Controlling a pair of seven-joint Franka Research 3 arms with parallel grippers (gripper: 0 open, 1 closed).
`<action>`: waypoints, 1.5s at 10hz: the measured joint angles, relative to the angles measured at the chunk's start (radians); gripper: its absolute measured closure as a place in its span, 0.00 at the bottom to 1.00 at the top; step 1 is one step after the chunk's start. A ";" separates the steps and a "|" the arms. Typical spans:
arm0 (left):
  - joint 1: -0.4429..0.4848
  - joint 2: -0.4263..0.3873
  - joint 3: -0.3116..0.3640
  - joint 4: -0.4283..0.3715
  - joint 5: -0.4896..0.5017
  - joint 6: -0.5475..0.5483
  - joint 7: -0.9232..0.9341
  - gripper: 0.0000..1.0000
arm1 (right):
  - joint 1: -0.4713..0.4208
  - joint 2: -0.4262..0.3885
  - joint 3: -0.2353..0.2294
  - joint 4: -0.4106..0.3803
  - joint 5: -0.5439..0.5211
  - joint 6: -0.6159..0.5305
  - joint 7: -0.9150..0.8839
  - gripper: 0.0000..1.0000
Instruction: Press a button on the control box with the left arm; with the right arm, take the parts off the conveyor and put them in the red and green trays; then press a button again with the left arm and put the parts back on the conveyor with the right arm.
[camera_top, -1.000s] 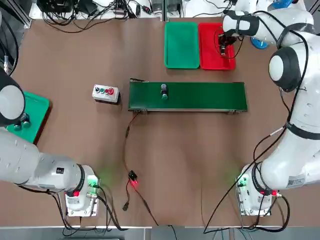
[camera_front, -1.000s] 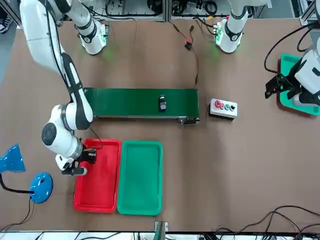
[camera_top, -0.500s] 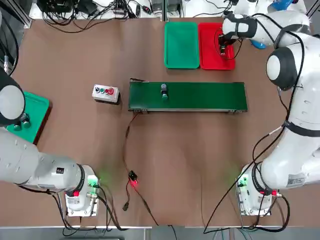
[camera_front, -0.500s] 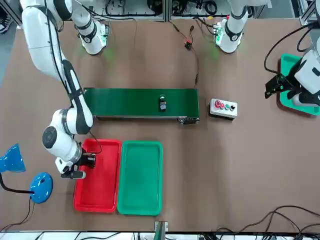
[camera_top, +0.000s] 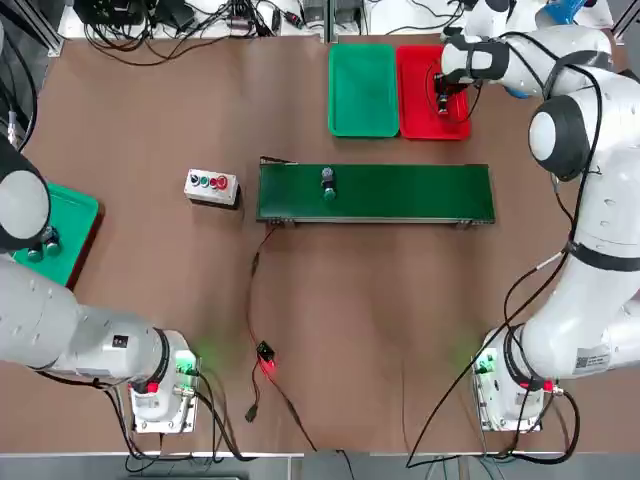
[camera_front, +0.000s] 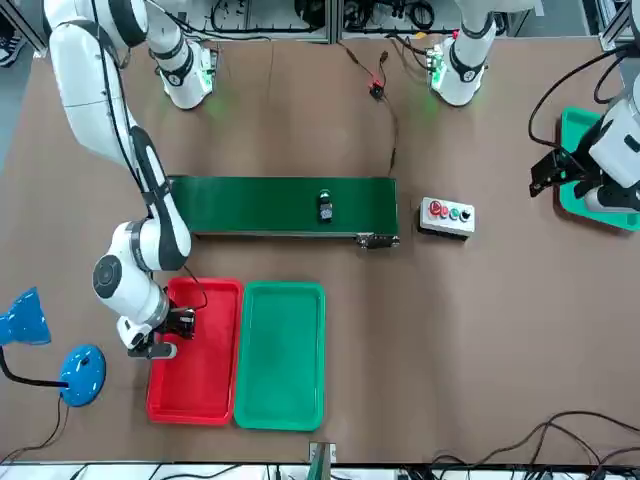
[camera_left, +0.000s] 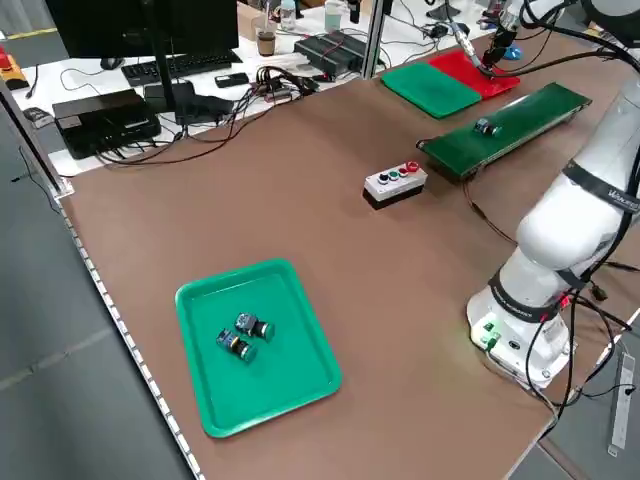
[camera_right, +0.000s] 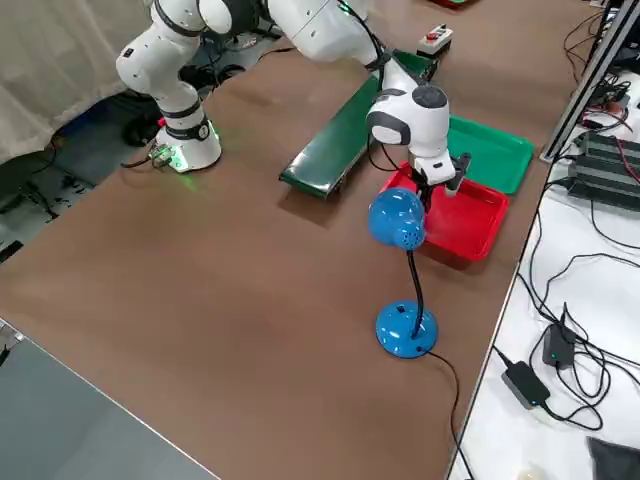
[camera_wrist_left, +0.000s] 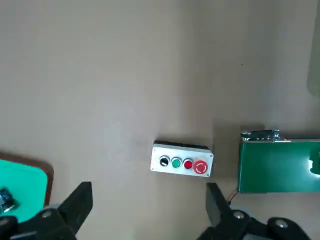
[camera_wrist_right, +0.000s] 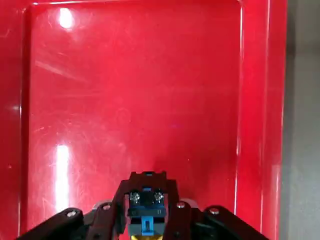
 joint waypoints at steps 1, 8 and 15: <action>0.000 0.000 0.000 0.000 0.000 0.000 0.000 0.00 | 0.000 0.002 0.000 0.000 0.000 0.011 -0.003 0.60; 0.000 0.000 0.000 0.000 0.000 0.000 0.000 0.00 | 0.052 -0.045 0.009 0.044 -0.003 -0.029 0.016 0.11; 0.000 0.000 0.000 0.001 0.000 0.000 0.000 0.00 | 0.366 -0.265 0.026 0.052 -0.002 -0.353 0.417 0.08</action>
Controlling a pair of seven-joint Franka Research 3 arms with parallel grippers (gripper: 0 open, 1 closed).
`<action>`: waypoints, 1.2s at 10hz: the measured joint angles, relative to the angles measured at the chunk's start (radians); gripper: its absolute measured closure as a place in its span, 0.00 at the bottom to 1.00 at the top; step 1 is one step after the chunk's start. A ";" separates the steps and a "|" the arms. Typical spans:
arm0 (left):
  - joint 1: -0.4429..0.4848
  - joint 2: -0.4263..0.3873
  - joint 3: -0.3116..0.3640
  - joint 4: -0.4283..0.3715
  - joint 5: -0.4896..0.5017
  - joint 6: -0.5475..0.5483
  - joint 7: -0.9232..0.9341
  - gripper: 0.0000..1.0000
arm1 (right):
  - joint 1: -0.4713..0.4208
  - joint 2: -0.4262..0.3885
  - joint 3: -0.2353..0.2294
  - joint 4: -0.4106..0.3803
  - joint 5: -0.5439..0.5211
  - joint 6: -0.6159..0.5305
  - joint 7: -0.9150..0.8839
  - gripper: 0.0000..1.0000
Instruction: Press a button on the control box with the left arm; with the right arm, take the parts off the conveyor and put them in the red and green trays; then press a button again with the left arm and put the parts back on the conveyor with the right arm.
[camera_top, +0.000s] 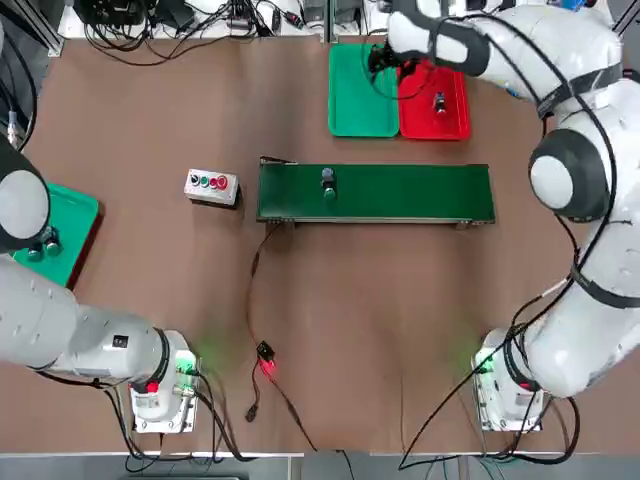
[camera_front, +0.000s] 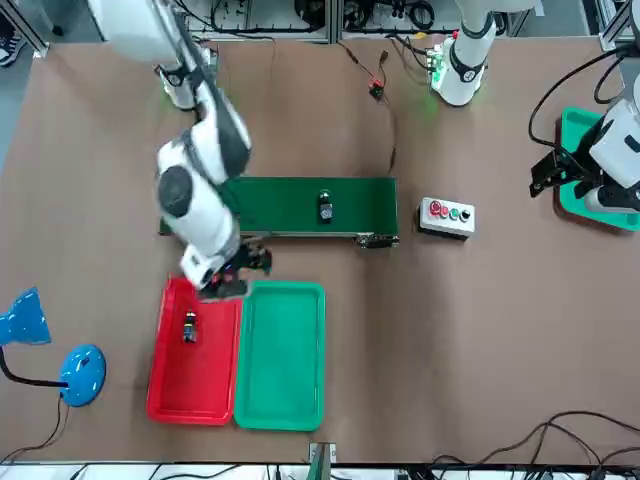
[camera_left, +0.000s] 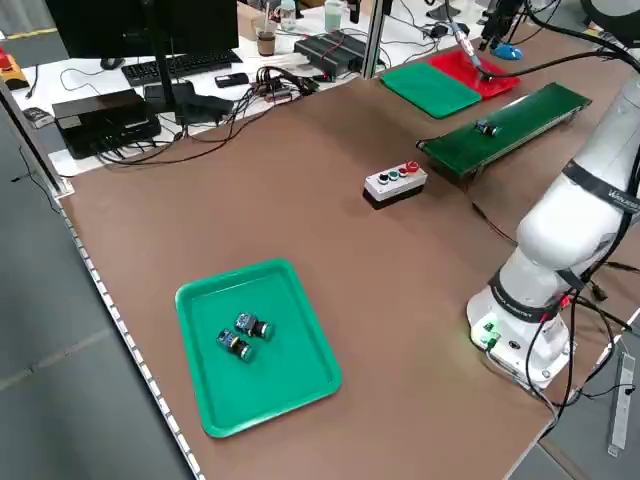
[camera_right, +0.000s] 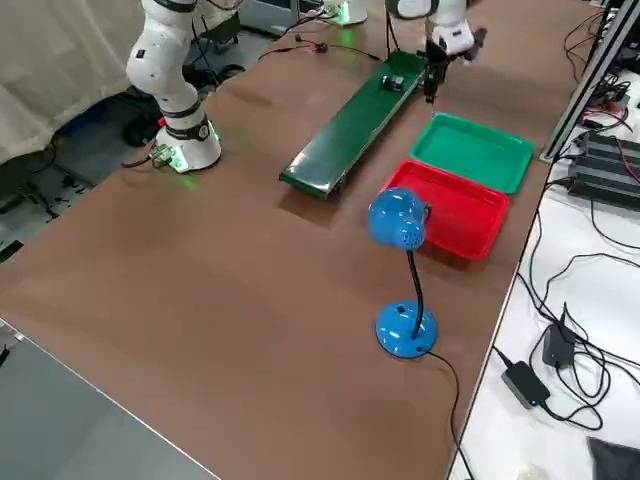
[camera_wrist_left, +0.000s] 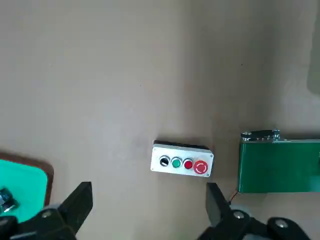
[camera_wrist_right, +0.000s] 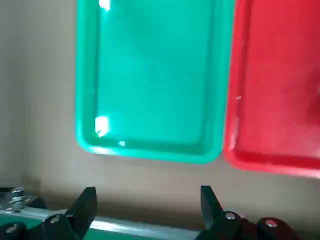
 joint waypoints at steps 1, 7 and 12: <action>0.000 0.000 0.000 0.000 0.000 0.000 0.000 0.00 | 0.052 -0.001 0.000 -0.003 -0.001 -0.024 0.082 0.08; -0.001 0.000 -0.001 0.000 0.000 0.000 0.000 0.00 | 0.285 0.015 -0.006 -0.049 -0.012 -0.077 0.343 0.08; -0.002 0.000 -0.002 0.000 0.000 -0.001 0.000 0.00 | 0.362 0.125 -0.008 -0.057 -0.103 0.059 0.411 0.08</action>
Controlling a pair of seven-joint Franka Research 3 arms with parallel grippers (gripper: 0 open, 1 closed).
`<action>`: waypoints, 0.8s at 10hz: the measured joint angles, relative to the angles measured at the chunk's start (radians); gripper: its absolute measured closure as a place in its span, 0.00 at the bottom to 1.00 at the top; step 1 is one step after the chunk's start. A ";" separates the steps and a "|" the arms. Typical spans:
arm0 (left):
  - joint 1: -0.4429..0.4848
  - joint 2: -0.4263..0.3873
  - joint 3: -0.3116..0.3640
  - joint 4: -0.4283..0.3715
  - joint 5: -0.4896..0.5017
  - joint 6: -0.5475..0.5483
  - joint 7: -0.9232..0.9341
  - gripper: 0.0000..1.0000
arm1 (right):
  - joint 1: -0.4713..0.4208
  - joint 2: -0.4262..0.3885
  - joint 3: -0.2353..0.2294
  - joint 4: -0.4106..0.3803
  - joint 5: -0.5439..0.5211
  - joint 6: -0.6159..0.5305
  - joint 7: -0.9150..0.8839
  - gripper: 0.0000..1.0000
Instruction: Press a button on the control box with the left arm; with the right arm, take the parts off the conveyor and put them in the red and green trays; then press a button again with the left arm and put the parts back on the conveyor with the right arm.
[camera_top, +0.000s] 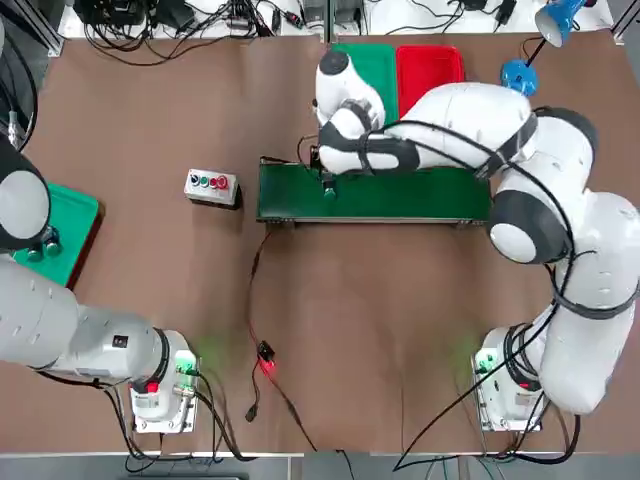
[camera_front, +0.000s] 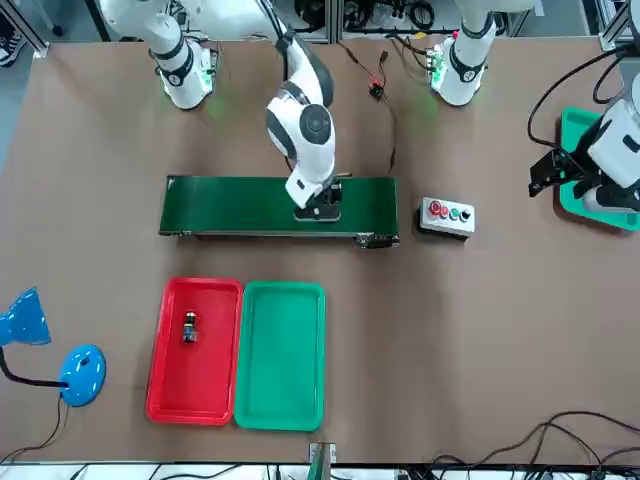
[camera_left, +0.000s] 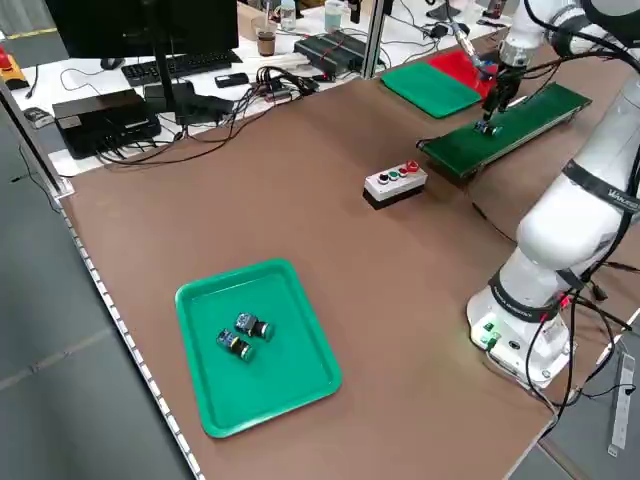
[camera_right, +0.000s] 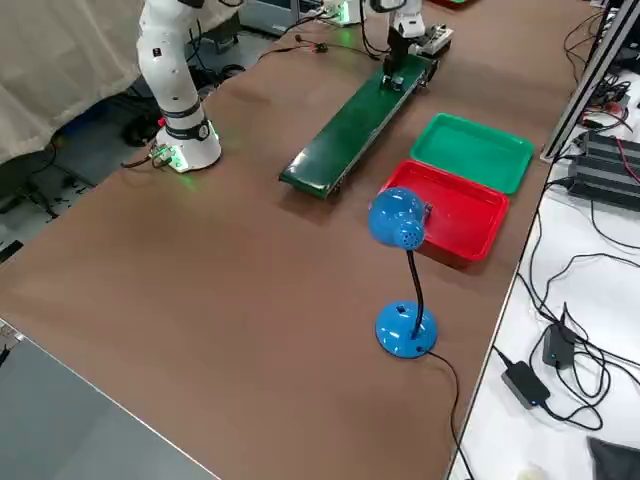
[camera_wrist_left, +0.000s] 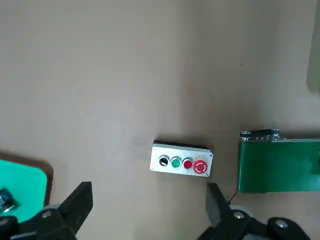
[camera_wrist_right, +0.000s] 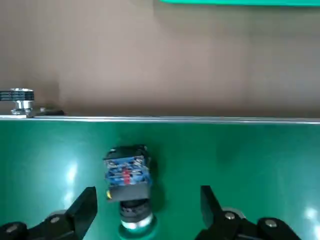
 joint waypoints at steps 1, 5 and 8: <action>0.000 0.000 0.000 0.000 0.000 0.000 0.000 0.00 | 0.003 0.010 0.000 0.000 -0.001 0.023 0.005 0.08; 0.000 0.000 0.000 0.000 0.000 0.000 0.000 0.00 | 0.006 0.031 -0.001 0.000 -0.001 0.077 0.021 0.16; 0.000 0.000 0.000 0.000 0.000 0.000 0.000 0.00 | 0.006 0.035 -0.004 0.001 -0.001 0.083 0.028 0.38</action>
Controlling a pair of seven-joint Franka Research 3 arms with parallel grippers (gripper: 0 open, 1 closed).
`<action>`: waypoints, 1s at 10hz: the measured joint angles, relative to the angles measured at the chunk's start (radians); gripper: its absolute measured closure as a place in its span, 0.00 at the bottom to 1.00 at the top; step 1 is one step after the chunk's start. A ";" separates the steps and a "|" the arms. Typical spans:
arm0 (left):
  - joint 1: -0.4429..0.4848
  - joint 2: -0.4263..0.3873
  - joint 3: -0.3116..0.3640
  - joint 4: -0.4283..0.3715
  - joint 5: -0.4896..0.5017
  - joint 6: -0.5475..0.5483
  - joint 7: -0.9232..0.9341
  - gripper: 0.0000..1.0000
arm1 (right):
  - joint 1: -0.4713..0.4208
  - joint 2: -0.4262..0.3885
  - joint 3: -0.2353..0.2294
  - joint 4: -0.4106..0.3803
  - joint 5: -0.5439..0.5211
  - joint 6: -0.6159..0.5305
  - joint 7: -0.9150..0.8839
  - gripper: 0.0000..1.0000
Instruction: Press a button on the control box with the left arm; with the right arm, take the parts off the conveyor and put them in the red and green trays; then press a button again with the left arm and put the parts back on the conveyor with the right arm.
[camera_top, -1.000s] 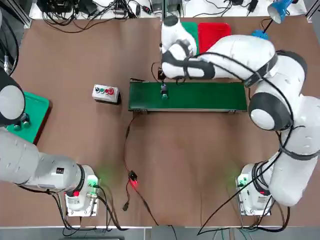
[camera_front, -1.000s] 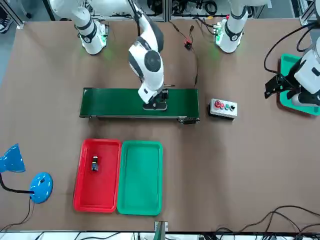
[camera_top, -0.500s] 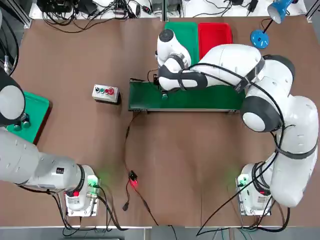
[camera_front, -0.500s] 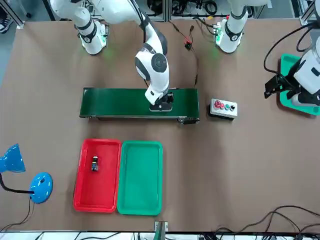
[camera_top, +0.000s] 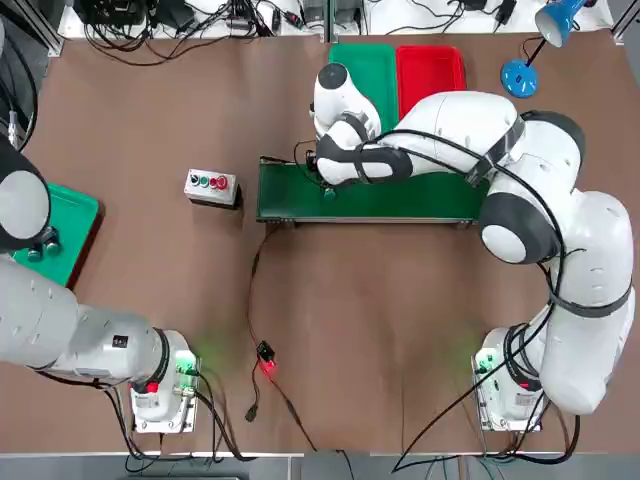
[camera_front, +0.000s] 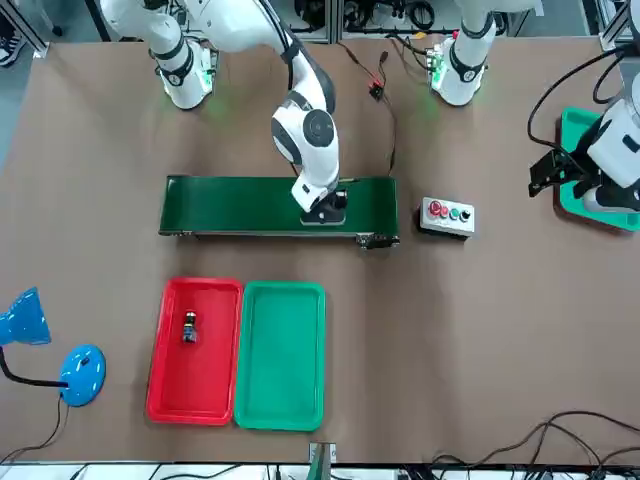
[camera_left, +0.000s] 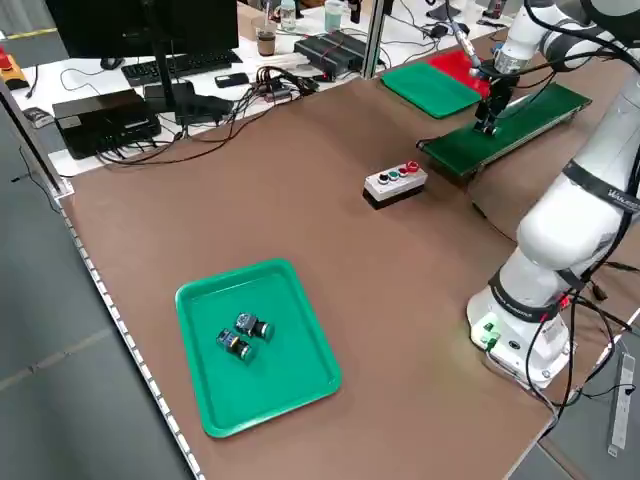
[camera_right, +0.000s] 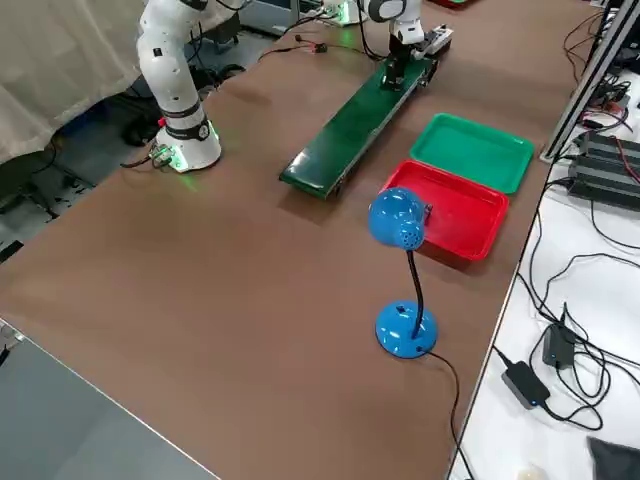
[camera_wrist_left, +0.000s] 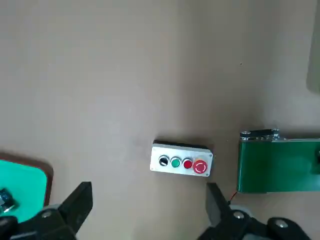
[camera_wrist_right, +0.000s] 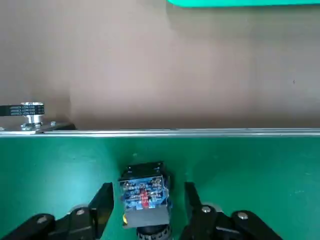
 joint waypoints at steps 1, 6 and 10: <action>0.000 0.000 0.000 0.000 0.000 0.000 0.000 0.00 | 0.000 0.000 -0.003 0.001 0.000 0.000 0.000 0.56; 0.000 0.000 0.000 0.000 0.000 0.000 0.000 0.00 | -0.028 0.000 -0.019 0.037 0.000 0.000 0.001 0.59; 0.000 0.000 0.000 0.000 0.000 0.000 0.000 0.00 | -0.223 0.005 -0.026 0.092 -0.002 0.002 -0.119 0.59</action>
